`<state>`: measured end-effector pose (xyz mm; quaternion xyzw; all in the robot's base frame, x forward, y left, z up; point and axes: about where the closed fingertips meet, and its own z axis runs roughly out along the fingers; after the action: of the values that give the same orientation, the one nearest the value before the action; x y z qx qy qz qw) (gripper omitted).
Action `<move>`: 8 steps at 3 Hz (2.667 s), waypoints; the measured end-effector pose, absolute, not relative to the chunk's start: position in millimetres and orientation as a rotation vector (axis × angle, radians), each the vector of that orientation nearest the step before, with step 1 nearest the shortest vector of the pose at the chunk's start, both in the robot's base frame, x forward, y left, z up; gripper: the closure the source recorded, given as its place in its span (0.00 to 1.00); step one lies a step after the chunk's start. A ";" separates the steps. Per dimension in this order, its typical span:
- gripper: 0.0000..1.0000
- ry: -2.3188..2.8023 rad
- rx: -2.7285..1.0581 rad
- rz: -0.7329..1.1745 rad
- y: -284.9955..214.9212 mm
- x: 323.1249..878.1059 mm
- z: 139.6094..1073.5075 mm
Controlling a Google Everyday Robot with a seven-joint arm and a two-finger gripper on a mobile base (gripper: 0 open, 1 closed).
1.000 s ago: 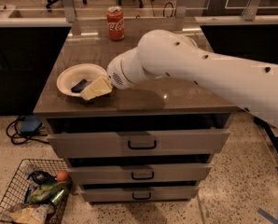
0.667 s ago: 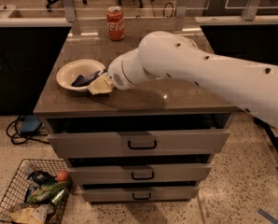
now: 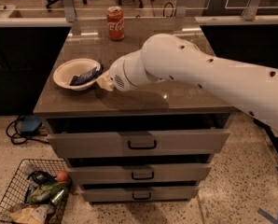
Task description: Pick rxbar blueberry from paper bowl and place on counter
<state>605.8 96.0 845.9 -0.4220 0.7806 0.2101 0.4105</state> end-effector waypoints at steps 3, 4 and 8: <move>1.00 1.948 -1.050 0.489 87.2 604.3 855.3; 1.00 1.941 -1.060 0.440 81.4 605.6 866.7; 1.00 1.860 -1.268 0.578 61.0 652.0 891.9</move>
Offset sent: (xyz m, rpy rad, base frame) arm -0.0004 -0.0123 0.0016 0.0124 -0.0203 -0.0256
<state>652.0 61.0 891.9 -0.5006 0.7345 0.2281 0.3974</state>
